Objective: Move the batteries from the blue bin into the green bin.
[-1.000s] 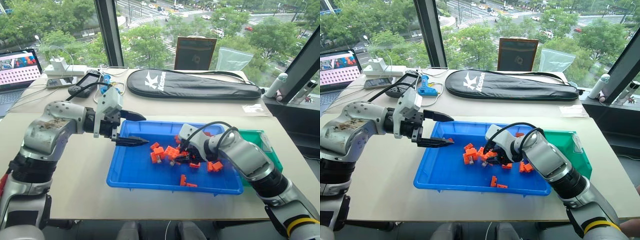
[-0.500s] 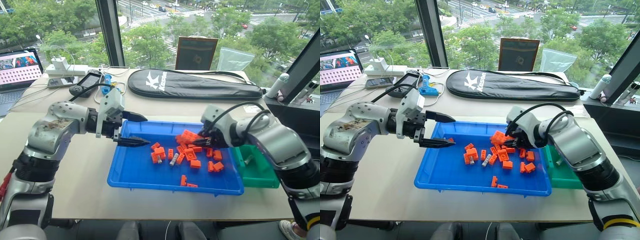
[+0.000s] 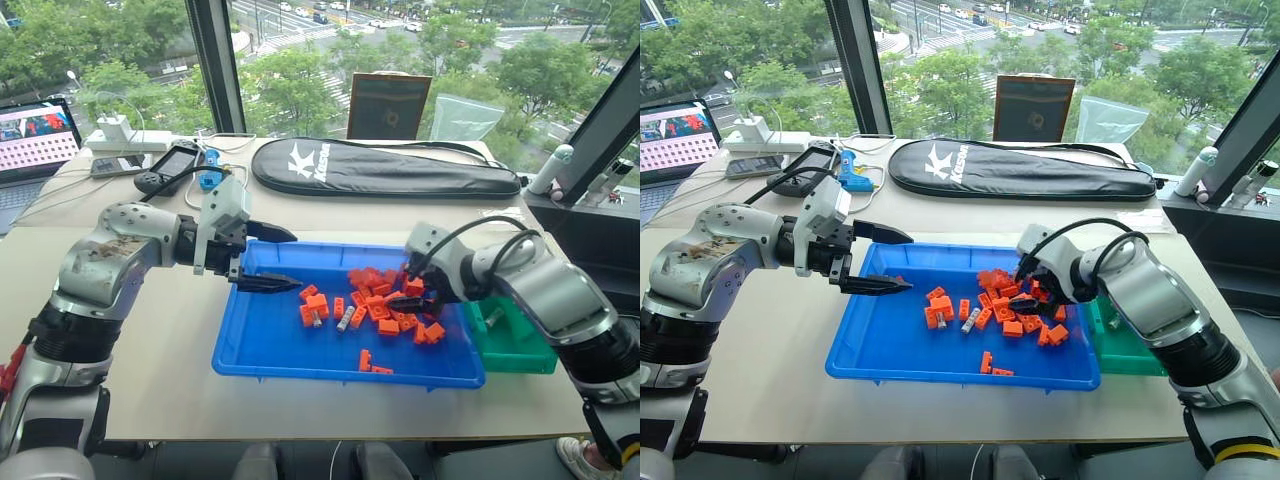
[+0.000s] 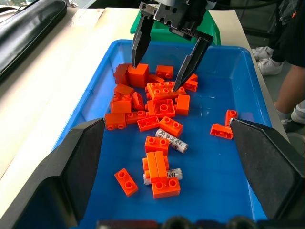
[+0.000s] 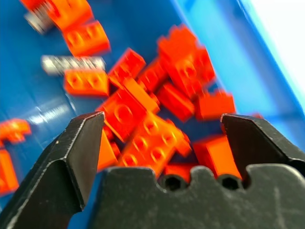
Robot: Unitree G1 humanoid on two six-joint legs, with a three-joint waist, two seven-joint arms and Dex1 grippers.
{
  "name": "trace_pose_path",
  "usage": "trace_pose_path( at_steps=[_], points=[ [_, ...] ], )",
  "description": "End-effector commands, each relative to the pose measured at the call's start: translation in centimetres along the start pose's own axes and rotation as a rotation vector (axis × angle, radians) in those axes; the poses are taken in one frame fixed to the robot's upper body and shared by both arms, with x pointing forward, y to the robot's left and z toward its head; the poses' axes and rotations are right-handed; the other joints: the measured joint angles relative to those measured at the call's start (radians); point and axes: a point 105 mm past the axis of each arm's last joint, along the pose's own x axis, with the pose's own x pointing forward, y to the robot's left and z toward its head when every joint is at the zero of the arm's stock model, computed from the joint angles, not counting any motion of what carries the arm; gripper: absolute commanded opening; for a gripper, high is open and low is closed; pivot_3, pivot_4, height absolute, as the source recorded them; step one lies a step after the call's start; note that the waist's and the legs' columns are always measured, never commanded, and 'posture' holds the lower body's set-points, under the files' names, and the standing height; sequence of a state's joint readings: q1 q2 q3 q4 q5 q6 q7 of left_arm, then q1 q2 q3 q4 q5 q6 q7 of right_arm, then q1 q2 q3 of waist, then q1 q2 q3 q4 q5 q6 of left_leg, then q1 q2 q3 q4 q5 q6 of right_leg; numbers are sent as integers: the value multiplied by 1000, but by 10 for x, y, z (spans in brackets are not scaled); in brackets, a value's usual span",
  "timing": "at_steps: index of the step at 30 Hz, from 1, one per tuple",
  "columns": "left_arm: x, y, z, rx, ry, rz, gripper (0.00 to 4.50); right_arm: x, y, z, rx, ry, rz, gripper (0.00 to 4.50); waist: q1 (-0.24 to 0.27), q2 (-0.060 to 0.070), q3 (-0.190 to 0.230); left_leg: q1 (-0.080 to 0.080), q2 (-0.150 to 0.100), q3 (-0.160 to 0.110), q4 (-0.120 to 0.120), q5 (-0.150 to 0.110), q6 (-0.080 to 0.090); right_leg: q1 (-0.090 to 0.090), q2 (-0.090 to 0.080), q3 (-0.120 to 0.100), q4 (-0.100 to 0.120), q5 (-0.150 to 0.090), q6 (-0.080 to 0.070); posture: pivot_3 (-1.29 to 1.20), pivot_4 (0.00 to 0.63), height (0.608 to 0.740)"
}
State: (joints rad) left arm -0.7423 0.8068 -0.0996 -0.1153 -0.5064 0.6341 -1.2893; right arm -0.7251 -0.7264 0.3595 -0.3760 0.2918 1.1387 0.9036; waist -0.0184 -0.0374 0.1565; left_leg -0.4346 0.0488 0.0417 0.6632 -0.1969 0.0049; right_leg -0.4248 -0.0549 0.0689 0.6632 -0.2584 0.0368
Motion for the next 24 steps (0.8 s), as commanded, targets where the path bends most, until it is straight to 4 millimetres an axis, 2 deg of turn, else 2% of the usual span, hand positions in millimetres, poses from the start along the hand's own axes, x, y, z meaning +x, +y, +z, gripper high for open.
trace_pose_path(
  at_steps=[1, 6, 10, 13, 14, 19, 24],
  points=[
    [-2, 0, 12, 55, -6, 6, 4500, 9, 16, 7, -3, -20, 36, 4487, 2, 0, 0, 0, 0, 0, 0, 0, 0, 0, 0, 0, 0, 0, 0, 0, 150, 733],
    [-3, 0, 13, 56, -3, 8, 4500, 16, 22, 5, 30, -13, 61, 4487, 7, 0, 0, 0, -1, 0, 0, 0, 0, 1, -1, 0, 0, 0, 0, 0, 150, 733],
    [-1, -1, 16, 59, -12, 3, 4500, 18, 12, -3, 32, 31, 14, 4487, 5, 0, 0, 0, -1, 0, 0, 0, 0, 0, 0, 0, 0, 0, 0, 0, 150, 733],
    [-2, 0, 15, 60, -9, 6, 4500, 20, 11, -5, 39, 39, 15, 4487, 4, 0, 0, 0, -1, 0, 0, 0, 0, 0, 0, 0, 0, 0, 0, 0, 150, 733],
    [-2, 0, 15, 60, -9, 6, 4500, 21, 12, -7, 42, 42, 16, 3983, 3, 0, 0, 0, -1, 0, 0, 0, 0, 0, 0, 0, 0, 0, 0, 0, 150, 733],
    [-1, 0, 14, 62, -4, 6, 4500, 32, 14, -17, 79, 57, 27, 2414, 3, 0, 0, 0, 0, 0, 0, 0, 0, 0, 0, 0, 0, 0, 0, 0, 150, 733],
    [-2, 0, 14, 62, -3, 8, 4500, 29, 12, -15, 80, 49, 12, 697, 3, 0, 0, 0, 0, 0, 0, 0, 0, 1, 0, 0, 0, 0, 0, 0, 150, 733]
  ],
)
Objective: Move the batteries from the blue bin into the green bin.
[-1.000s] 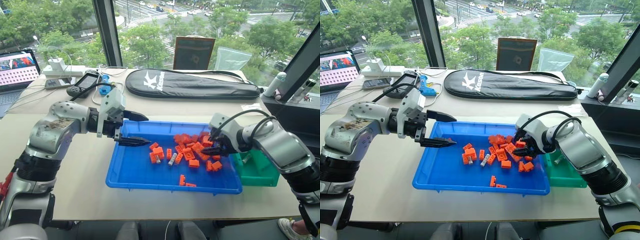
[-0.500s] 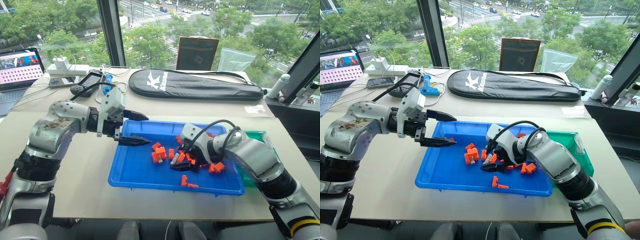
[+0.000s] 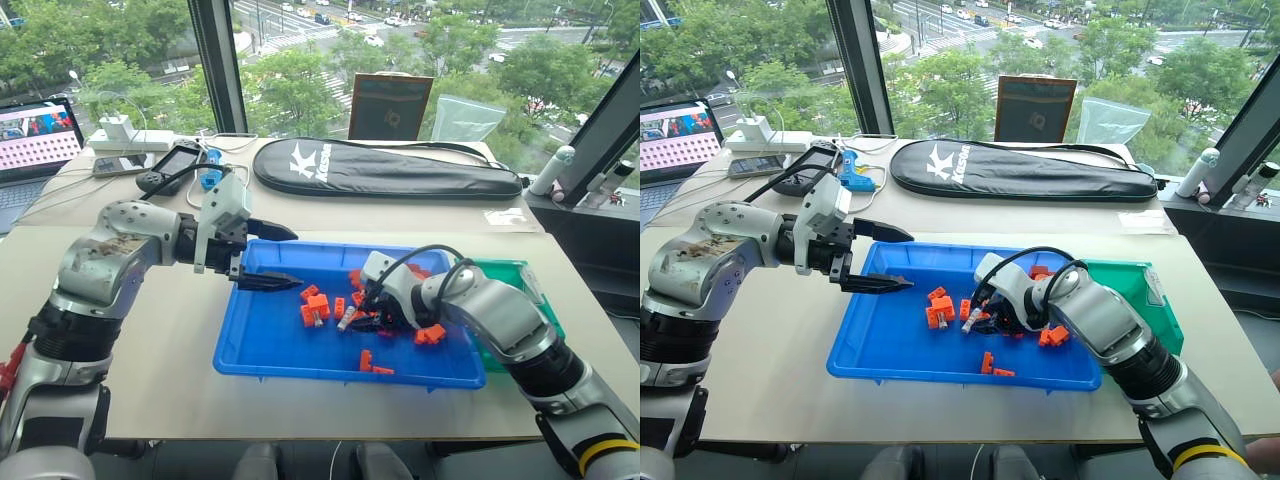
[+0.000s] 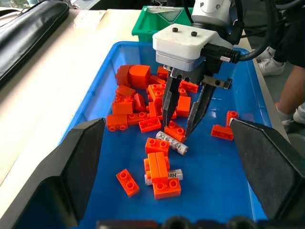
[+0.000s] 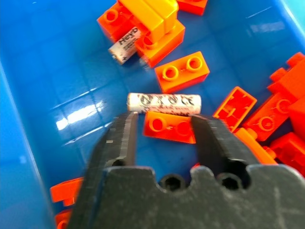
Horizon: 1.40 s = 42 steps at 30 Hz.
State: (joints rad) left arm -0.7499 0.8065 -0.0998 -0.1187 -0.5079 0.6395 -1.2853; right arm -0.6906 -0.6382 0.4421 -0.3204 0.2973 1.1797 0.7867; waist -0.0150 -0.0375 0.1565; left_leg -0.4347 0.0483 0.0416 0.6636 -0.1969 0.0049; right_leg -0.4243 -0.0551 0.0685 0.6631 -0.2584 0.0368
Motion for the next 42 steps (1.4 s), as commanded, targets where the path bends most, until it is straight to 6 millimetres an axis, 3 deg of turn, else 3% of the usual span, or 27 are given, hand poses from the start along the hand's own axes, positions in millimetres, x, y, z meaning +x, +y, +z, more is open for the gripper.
trace_pose_path(
  at_steps=[1, 2, 9, 15, 18, 23, 34, 40, 41, 42],
  points=[
    [-2, 0, 11, 58, -2, 6, 4500, -8, 0, 6, -8, -18, 3, 357, 0, 0, 0, 0, 0, 0, 0, 0, 0, 0, 0, 0, 0, 0, 0, 0, 150, 733],
    [-2, 0, 12, 58, -2, 6, 4500, -13, 0, 9, -10, -26, 10, 52, 0, 0, 0, 0, 0, 0, 0, 0, 0, 0, 0, 0, 0, 0, 0, 0, 150, 733],
    [-1, 0, 12, 60, -4, 2, 4500, -50, -24, 28, -30, -76, -76, 15, 0, 0, 0, 0, 0, 0, 0, 0, 0, 0, 0, 0, 0, 0, 0, 0, 150, 733],
    [1, 1, 12, 61, -7, -2, 4500, -45, -20, 30, -49, -118, -48, 15, 0, 0, 0, 0, 0, 0, 0, 0, 0, 0, 0, 0, 0, 0, 0, 0, 150, 733],
    [1, 1, 12, 63, -4, -1, 4500, -26, 0, 32, -31, -143, 44, 851, -5, 0, 0, 0, 0, 0, 0, 0, 0, 0, 0, 0, 0, 0, 0, 0, 150, 733],
    [-1, 0, 11, 63, 1, 3, 4500, -12, 3, 32, -5, -137, 27, 2500, -2, 0, 0, 0, 0, 0, 0, 0, 0, 0, 0, 0, 0, 0, 0, 0, 150, 733],
    [-3, 1, 9, 68, 23, 16, 4500, 8, -2, 18, 37, -62, 1, 2500, 0, 0, 0, 0, 0, 0, 0, 0, 0, 0, 0, 0, 0, 0, 0, 0, 150, 733],
    [-4, 1, 9, 68, 28, 21, 4500, 2, -5, 31, 41, -111, -28, 2500, -2, 0, 0, 0, 0, 0, 0, 0, 0, -1, 1, 0, 0, 0, 0, 0, 150, 733],
    [-4, 1, 8, 69, 31, 21, 4500, 0, -3, 32, 35, -111, -23, 3005, -2, 0, 0, 0, 0, 0, 0, 0, 0, -1, 1, 0, 0, 0, 0, 0, 150, 733],
    [-4, 0, 7, 73, 41, 21, 4500, -1, 1, 33, 31, -112, -5, 3165, -1, 0, 0, 0, 0, 0, 0, 0, 0, -1, 0, 0, 0, 0, 0, 0, 150, 733]
  ],
)
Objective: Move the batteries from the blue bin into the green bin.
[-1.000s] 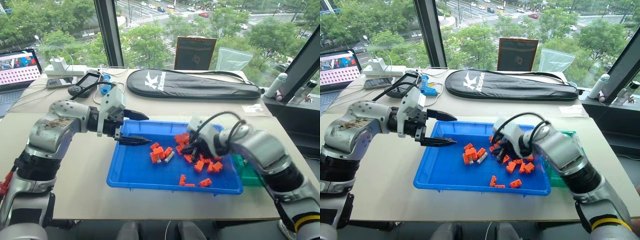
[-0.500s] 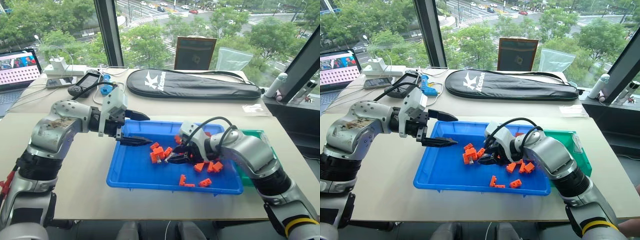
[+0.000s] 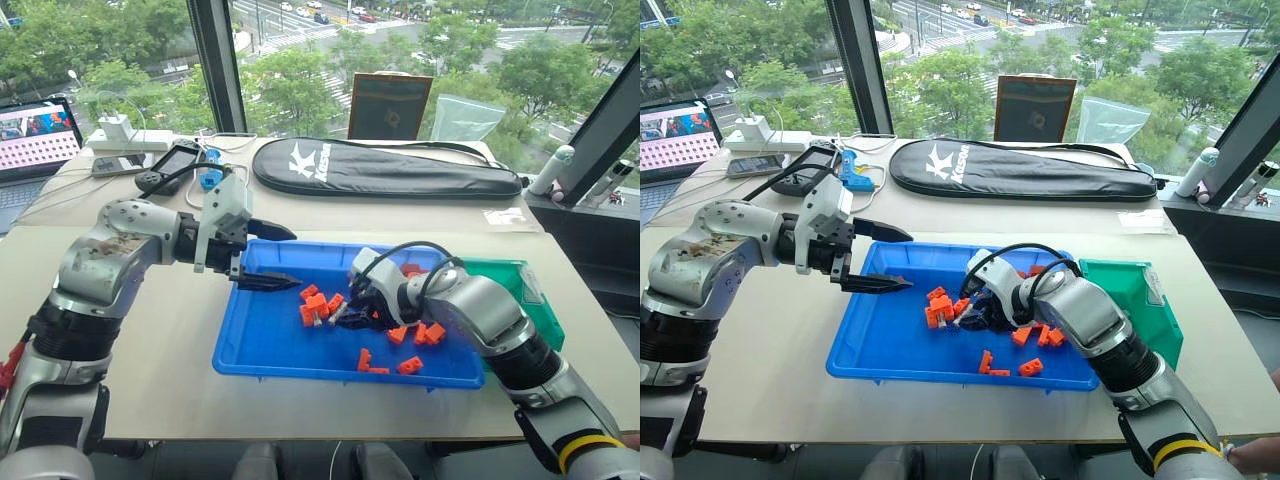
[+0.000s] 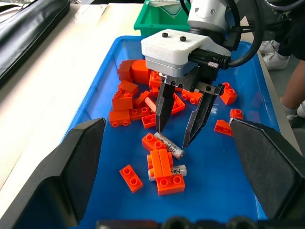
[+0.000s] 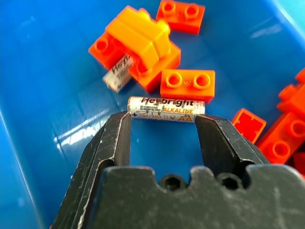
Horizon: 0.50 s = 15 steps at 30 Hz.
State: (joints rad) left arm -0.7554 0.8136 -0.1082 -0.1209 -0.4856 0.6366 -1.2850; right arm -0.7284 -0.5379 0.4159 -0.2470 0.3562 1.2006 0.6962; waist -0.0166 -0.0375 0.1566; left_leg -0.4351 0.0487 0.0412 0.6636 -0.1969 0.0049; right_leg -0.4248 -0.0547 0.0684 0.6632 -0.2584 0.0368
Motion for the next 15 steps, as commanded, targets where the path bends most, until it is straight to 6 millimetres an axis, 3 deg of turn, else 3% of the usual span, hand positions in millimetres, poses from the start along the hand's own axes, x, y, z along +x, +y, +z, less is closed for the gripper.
trace_pose_path(
  at_steps=[1, 4, 15],
  points=[
    [-4, -1, 8, 64, 21, 10, 4500, -14, 5, 18, -45, -51, 8, 3452, 0, 0, 0, 0, 0, 0, 0, 0, 0, 0, 0, 0, 0, 0, 0, 0, 150, 733],
    [-4, -1, 7, 63, 20, 10, 4500, -16, 10, 19, -53, -46, 23, 4444, 1, 0, 0, 0, 0, 0, 0, 0, 0, 0, 0, 0, 0, 0, 0, 0, 150, 733],
    [-4, 0, 6, 67, 25, 11, 4500, -1, -1, 0, -11, 21, -44, 4444, 1, 0, 0, 0, 0, 0, 0, 0, 0, 0, 0, 0, 0, 0, 0, 0, 150, 733]
  ],
)
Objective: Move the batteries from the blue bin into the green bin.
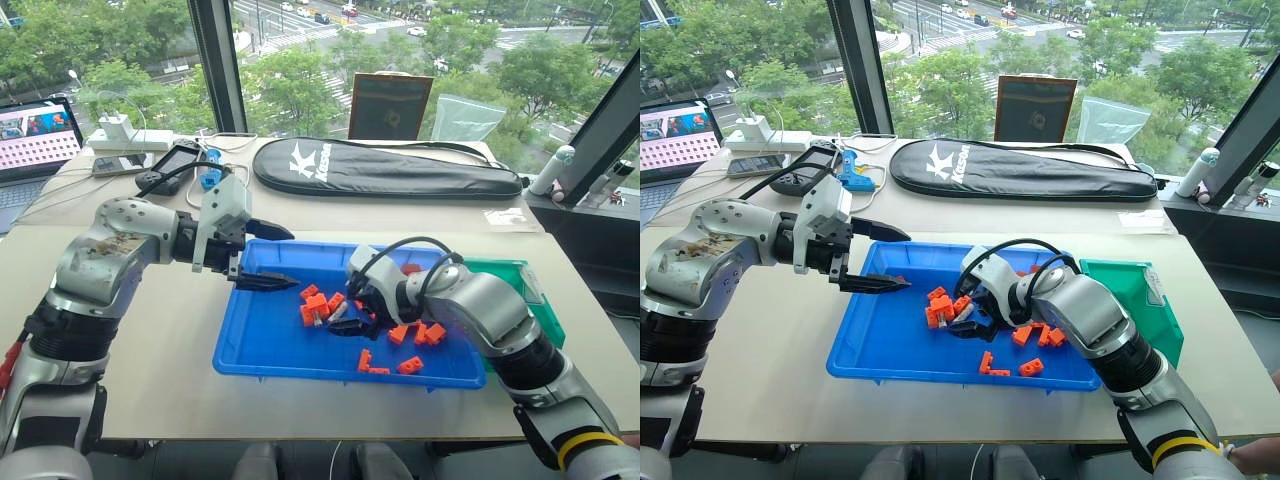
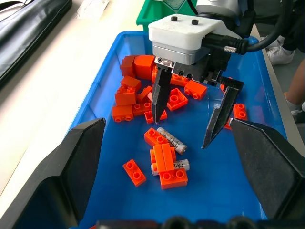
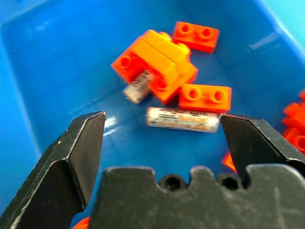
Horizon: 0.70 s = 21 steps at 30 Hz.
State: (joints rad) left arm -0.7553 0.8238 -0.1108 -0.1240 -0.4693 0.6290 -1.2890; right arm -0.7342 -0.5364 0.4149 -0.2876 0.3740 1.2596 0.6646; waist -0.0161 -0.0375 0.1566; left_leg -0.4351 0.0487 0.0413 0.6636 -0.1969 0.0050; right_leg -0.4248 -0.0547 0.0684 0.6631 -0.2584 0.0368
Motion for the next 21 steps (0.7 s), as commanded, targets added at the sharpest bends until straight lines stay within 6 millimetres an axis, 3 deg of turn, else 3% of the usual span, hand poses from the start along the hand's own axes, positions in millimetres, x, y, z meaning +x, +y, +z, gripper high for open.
trace_pose_path(
  at_steps=[1, 16, 17, 21],
  points=[
    [-2, 0, 6, 55, 8, 2, 4500, 2, -7, -1, -13, 5, -40, 4444, 0, 0, 0, 0, 0, 0, 0, 0, 0, 0, 0, 0, 0, 0, 0, 0, 150, 733],
    [-4, 1, 7, 57, 11, 6, 4500, 25, -7, -5, 16, 4, -40, 4444, -2, 0, 0, 0, 0, 0, 0, 0, 0, 0, 0, 0, 0, 0, 0, 0, 150, 733],
    [-4, 1, 7, 57, 11, 5, 4500, 25, -7, -5, 17, 4, -39, 3923, -2, 0, 0, 0, 0, 0, 0, 0, 0, 0, 0, 0, 0, 0, 0, 0, 150, 733],
    [-4, 1, 7, 56, 13, 5, 4500, 23, -6, -12, 21, 18, -30, 2614, -2, 0, 0, 0, 0, 0, 0, 0, 0, 0, 0, 0, 0, 0, 0, 0, 150, 733]
  ],
)
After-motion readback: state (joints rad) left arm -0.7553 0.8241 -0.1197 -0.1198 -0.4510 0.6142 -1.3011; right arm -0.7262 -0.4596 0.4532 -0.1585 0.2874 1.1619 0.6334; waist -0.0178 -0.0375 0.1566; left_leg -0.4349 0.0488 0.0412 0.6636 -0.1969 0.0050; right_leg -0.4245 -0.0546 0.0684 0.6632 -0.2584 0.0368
